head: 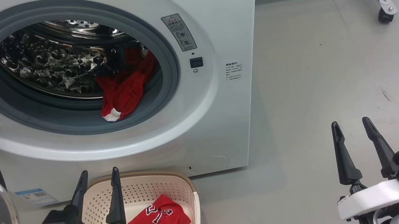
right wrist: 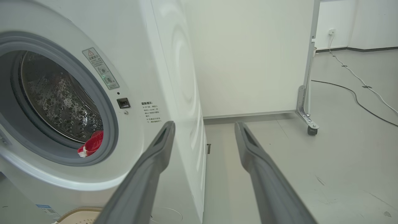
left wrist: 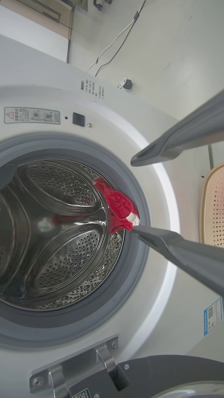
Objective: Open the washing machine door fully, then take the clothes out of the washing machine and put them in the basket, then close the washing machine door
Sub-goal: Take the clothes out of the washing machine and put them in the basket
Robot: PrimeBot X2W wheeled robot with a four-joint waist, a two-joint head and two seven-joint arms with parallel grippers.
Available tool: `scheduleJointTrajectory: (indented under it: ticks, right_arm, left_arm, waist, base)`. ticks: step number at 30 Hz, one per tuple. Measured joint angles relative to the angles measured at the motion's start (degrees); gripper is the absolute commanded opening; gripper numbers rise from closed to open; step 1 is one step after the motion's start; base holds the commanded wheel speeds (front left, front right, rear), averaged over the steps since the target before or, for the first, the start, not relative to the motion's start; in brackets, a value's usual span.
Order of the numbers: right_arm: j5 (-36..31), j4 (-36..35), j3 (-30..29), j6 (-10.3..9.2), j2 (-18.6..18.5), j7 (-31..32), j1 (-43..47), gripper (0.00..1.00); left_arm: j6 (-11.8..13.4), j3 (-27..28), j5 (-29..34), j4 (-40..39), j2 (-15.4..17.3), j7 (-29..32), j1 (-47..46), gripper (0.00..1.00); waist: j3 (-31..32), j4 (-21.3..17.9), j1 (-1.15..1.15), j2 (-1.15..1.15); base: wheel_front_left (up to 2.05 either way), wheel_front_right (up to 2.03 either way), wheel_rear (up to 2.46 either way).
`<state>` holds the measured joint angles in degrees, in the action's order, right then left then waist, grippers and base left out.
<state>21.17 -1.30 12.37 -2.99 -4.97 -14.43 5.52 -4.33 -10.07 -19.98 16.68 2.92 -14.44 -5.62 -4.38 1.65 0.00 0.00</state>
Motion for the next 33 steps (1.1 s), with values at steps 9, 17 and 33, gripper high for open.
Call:
scheduleJointTrajectory:
  ticks: [9,17,33]
  right_arm:
    - [0.0,-0.7,0.3,-0.01,0.0,0.0,0.0,1.00]
    - [-0.1,-2.2,1.7,0.00,0.0,0.6,-0.1,1.00]
    - [-1.2,-4.0,4.9,0.20,0.8,0.6,-3.9,1.00]
  left_arm:
    - [0.0,0.1,0.0,-0.8,0.0,0.0,0.0,1.00]
    - [0.1,0.6,0.0,-2.4,0.1,0.0,0.0,1.00]
    - [0.1,4.6,0.0,-4.5,5.8,3.8,-7.5,1.00]
  waist:
    - [-1.1,-0.2,0.00,0.00]
    - [-4.0,-0.6,0.00,0.00]
    - [-14.0,-3.6,0.00,0.00]
  base:
    - [0.00,0.00,0.00]
    - [0.00,0.00,0.00]
    - [0.00,0.00,0.00]
